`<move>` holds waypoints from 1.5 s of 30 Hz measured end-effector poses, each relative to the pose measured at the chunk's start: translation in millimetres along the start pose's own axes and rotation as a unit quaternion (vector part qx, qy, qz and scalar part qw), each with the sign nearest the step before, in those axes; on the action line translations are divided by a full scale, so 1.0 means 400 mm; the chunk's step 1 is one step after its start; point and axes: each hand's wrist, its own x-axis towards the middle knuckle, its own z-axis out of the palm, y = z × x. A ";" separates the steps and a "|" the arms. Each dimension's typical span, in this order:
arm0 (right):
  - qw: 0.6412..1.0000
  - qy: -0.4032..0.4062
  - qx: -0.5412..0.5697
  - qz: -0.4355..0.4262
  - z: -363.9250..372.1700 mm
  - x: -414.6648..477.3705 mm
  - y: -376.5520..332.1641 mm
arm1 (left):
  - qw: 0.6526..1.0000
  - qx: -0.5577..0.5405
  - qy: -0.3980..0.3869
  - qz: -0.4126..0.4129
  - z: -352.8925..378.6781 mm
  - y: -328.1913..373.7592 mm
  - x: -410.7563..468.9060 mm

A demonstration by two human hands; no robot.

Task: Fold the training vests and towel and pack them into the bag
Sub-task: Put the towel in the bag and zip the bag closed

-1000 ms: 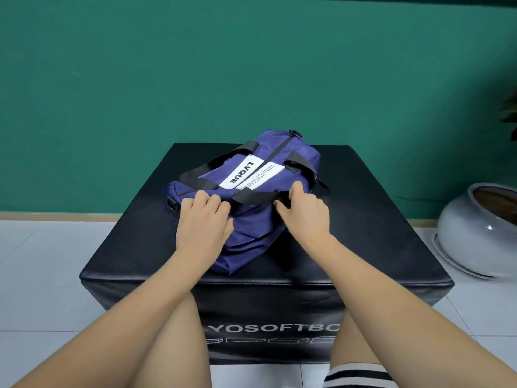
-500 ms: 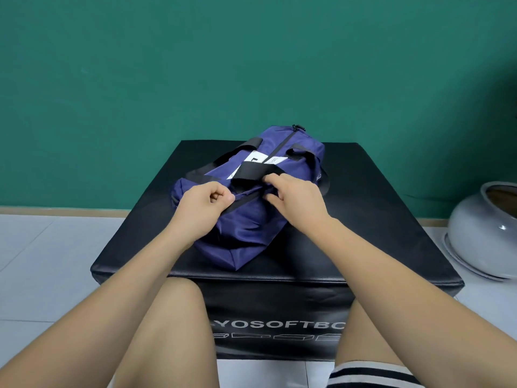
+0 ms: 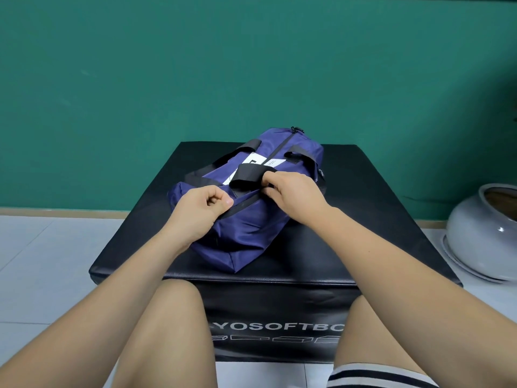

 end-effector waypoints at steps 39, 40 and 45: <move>0.904 0.123 0.266 0.313 0.035 -0.016 0.127 | 0.878 0.443 0.141 0.116 -0.098 -0.293 0.023; 0.903 0.127 0.276 0.305 0.042 -0.034 0.100 | 0.892 0.420 0.141 0.088 -0.104 -0.294 0.021; 0.892 0.123 0.324 0.288 0.063 -0.114 -0.024 | 0.934 0.303 0.177 0.063 -0.075 -0.205 -0.022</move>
